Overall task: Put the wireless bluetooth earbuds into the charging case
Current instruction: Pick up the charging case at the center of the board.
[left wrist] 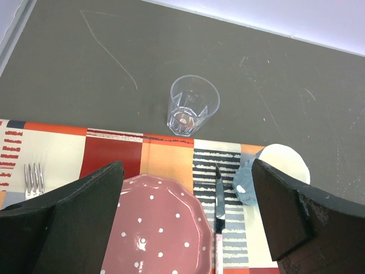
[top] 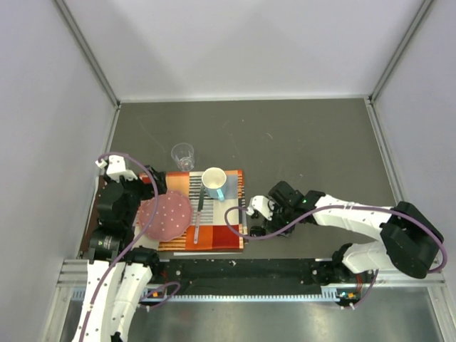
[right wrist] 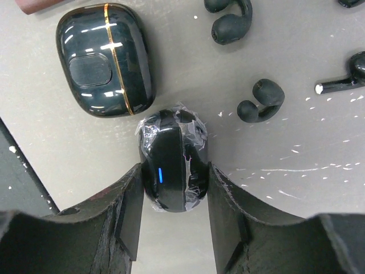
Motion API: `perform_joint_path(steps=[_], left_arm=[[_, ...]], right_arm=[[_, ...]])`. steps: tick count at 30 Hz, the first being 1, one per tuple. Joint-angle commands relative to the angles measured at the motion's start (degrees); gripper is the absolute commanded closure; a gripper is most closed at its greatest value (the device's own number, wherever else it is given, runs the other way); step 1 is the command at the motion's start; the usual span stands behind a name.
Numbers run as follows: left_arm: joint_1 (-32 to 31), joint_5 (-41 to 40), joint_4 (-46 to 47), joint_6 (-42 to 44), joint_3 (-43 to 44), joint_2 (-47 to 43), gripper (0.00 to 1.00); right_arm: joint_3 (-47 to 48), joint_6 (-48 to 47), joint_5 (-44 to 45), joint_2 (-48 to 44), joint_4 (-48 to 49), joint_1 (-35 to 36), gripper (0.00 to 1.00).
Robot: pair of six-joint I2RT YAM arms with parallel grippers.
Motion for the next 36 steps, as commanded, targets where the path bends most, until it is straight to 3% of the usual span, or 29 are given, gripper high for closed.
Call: perform_joint_path(steps=[1,4,13,21,24,26,30,34,36], left_arm=[[0.2,-0.9,2.4,-0.8,-0.2,0.0,0.01],[0.1,-1.3,1.9,-0.8,0.0,-0.6,0.01],[0.2,-4.9,0.8,-5.0,1.2,-2.5,0.01],[0.1,6.7,5.0,-4.4,-0.6,-7.4,0.01],[0.2,14.7,8.8,-6.2,-1.5,-7.4,0.01],[0.2,24.9,11.1,-7.6,-1.3,-6.0,0.01],[0.0,35.8,15.0,-11.9,0.1,2.2,0.02],[-2.5,37.8,19.1,-14.5,-0.2,4.2,0.02],[-7.3,35.7,19.5,-14.4,0.3,5.7,0.02]], right_arm=[[0.7,0.9,-2.3,-3.0,-0.6,0.7,0.78],[0.8,1.3,-1.5,-5.1,-1.0,0.8,0.87],[0.6,3.4,1.5,-17.8,-2.0,0.7,0.98],[0.0,6.4,3.3,-30.5,-0.5,0.8,1.00],[-1.1,6.3,3.5,-34.7,1.3,1.3,1.00],[-1.8,6.0,3.3,-36.2,2.4,2.1,1.00],[-1.3,5.3,4.7,-35.6,6.5,4.4,1.00],[-2.0,5.5,7.0,-33.1,12.7,7.0,1.00],[-1.8,6.2,7.8,-31.9,15.2,7.8,1.00]])
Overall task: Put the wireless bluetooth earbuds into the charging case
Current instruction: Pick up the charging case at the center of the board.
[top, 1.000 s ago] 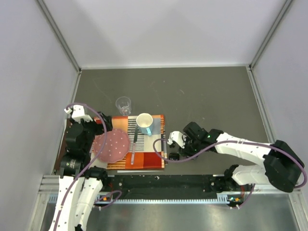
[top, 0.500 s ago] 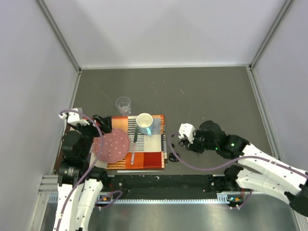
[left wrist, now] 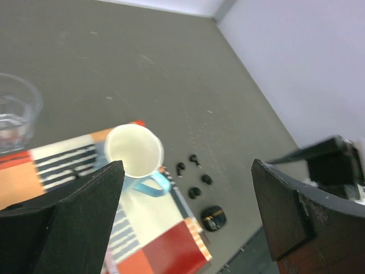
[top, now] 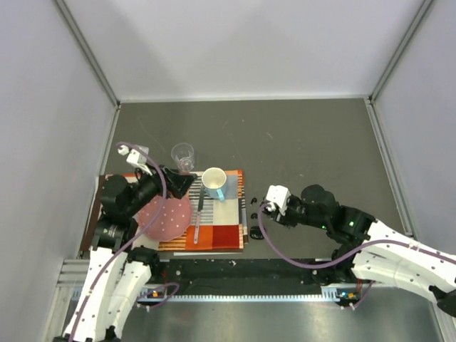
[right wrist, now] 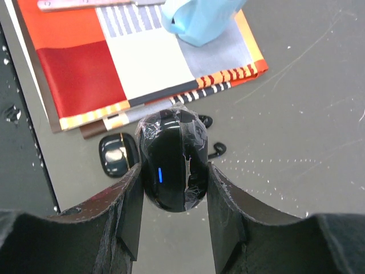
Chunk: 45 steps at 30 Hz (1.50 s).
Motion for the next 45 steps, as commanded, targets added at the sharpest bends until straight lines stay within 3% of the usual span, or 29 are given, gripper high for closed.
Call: perform_joint_path(steps=[1,6,8,15,24,30,38,40,42,45], left_arm=[[-8.2,2.1,6.9,-2.0,2.2,2.1,0.02],[-28.3,-10.2,5.4,-1.7,4.1,10.5,0.02],[-32.4,-15.1,5.4,-2.1,5.0,13.2,0.02],[-43.5,-20.6,9.9,-4.9,7.2,24.2,0.02],[-47.3,-23.5,16.6,-8.3,7.4,29.6,0.10],[-47.9,-22.2,17.0,-8.5,8.1,32.2,0.26],[-48.2,-21.0,16.9,-8.4,8.1,33.0,0.28],[-48.2,-20.7,17.0,-8.4,8.3,33.2,0.35],[-48.2,-20.1,16.9,-8.2,8.5,33.6,0.51],[-48.3,-19.2,16.9,-7.9,8.8,34.2,0.64]], right_arm=[[0.0,1.8,3.0,3.1,11.9,2.1,1.00],[-0.7,3.5,7.4,4.4,18.2,4.2,1.00],[-1.3,3.5,8.2,3.8,20.2,5.5,1.00],[-2.5,3.9,9.7,2.9,24.5,8.2,1.00],[-2.2,4.4,11.1,3.5,24.9,9.4,1.00],[-2.5,4.5,12.0,3.1,25.0,9.4,1.00],[-2.8,4.3,12.9,2.5,25.3,9.5,1.00],[-2.8,4.3,13.0,2.5,25.1,9.5,1.00],[-2.8,4.3,12.8,2.4,25.0,9.6,1.00],[-2.9,4.3,12.8,2.2,25.2,9.7,1.00]])
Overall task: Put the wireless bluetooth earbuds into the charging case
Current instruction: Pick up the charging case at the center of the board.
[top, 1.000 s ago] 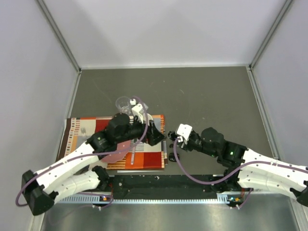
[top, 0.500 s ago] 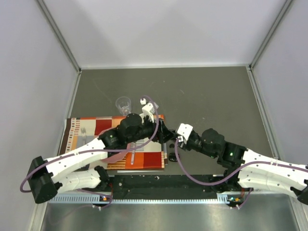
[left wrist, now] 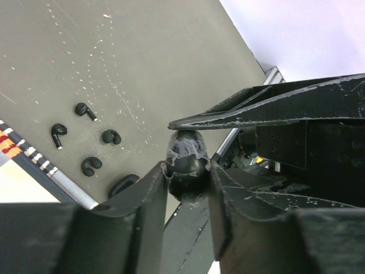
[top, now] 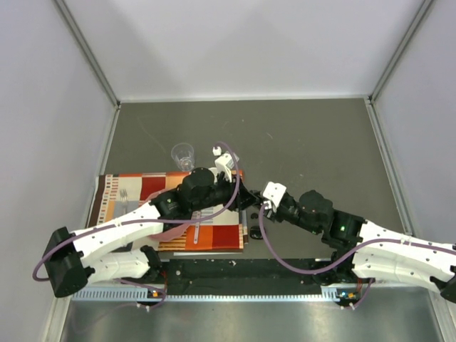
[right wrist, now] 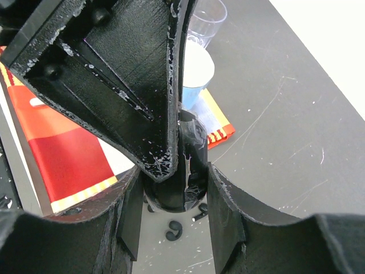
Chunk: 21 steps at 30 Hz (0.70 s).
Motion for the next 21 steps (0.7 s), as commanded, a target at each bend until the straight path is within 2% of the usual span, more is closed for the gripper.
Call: perform_joint_path(steps=[1,3,4,5,7,8,11,13,16,19,21], left_arm=[[-0.3,2.0,2.6,0.8,2.6,0.8,0.77],[-0.4,2.9,2.6,1.5,2.8,1.3,0.84],[-0.4,3.0,2.6,1.8,2.9,1.4,0.94],[-0.4,3.1,2.6,2.3,2.9,1.4,0.98],[-0.3,1.8,2.6,2.8,2.6,1.3,1.00],[-0.4,1.1,2.5,3.2,2.5,0.7,1.00],[-0.3,-2.9,2.4,5.5,1.9,-1.5,1.00],[-0.3,-8.0,2.1,8.1,1.5,-4.3,1.00],[-0.2,-16.6,1.9,12.5,1.7,-8.0,1.00],[0.2,-20.3,1.1,17.2,4.3,-10.6,1.00],[0.3,-23.7,1.3,19.4,5.9,-11.7,1.00]], right_arm=[[-0.2,0.4,0.6,-1.6,3.0,0.8,1.00],[-0.3,0.4,0.3,-1.8,3.4,0.8,0.97],[-0.3,0.5,0.3,-2.3,3.7,0.8,0.93],[-0.4,0.6,0.3,-2.5,3.8,0.8,0.81],[0.0,0.6,0.2,-3.0,3.8,0.8,0.59],[0.3,0.7,0.6,-3.7,3.6,0.9,0.41],[1.5,3.2,5.1,-5.7,3.5,0.9,0.19],[3.3,5.8,7.6,-7.1,2.2,0.8,0.11],[6.9,10.0,12.1,-9.4,-2.2,0.7,0.06],[11.7,16.6,14.7,-10.4,-6.8,0.4,0.01],[16.8,26.9,16.9,-9.2,-9.2,-2.4,0.01]])
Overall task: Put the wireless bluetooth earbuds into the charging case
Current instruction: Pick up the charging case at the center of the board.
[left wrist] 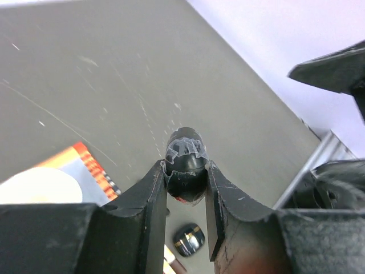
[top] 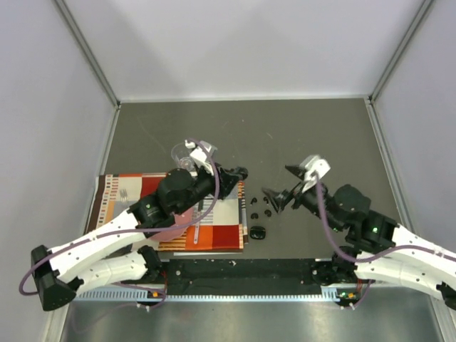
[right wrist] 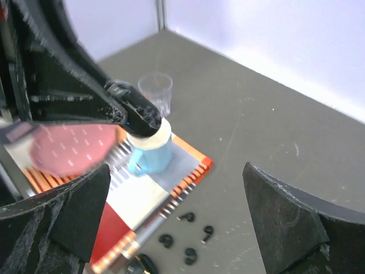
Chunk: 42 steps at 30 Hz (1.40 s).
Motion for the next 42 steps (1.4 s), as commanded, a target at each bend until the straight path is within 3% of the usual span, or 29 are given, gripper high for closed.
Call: perform_joint_path(steps=[1,2,4,5,7,10,13,14,15,18,21,25,32,35,42], left_arm=[[0.4,-10.4,3.8,9.5,4.7,-4.4,1.00],[0.4,-12.0,4.7,10.3,4.5,-5.1,1.00],[0.5,-12.6,8.2,12.5,3.7,-7.2,1.00],[0.5,-12.1,9.7,13.3,2.4,-7.9,1.00],[0.5,-9.8,14.4,14.5,0.3,-10.7,1.00],[0.5,-7.1,20.7,15.3,-6.1,-14.6,1.00],[0.5,-5.2,26.5,15.2,-12.0,-17.5,1.00],[0.5,-4.2,28.4,15.4,-14.4,-18.0,1.00],[0.5,-2.8,29.5,16.5,-15.7,-18.5,1.00],[0.4,0.5,33.7,18.8,-20.0,-19.6,1.00],[0.4,4.5,42.7,21.1,-25.6,-20.2,1.00],[0.4,7.7,44.6,24.9,-27.4,-19.0,1.00],[0.4,11.6,48.8,25.5,-27.8,-16.4,1.00],[0.4,11.9,50.2,24.0,-28.0,-15.4,1.00],[0.3,12.0,51.0,24.2,-28.4,-14.8,1.00]], right_arm=[[11.7,19.1,5.3,0.8,-8.7,-4.9,0.01],[14.1,26.9,0.3,1.9,-11.2,-11.3,0.01],[21.3,33.7,-8.5,6.4,-17.4,-20.2,0.01],[23.2,37.6,-20.8,8.1,-18.5,-28.6,0.01],[26.7,42.8,-30.2,12.3,-18.3,-34.5,0.01],[27.4,54.0,-32.9,14.2,-17.8,-36.5,0.01],[17.5,62.1,-41.0,12.2,-4.9,-36.6,0.01],[13.7,67.0,-42.4,10.5,6.4,-36.5,0.01],[6.1,70.2,-42.7,9.5,11.2,-36.6,0.01],[-2.6,79.6,-41.0,8.5,20.2,-36.3,0.01],[-2.6,79.3,-39.8,8.6,15.9,-34.2,0.01],[-2.8,80.1,-33.0,8.5,15.0,-27.0,0.01],[-6.1,84.8,-30.2,13.4,23.0,-21.8,0.01],[-8.1,87.7,-30.9,16.0,30.8,-20.3,0.02],[-9.0,91.2,-27.1,17.7,34.3,-16.0,0.07]])
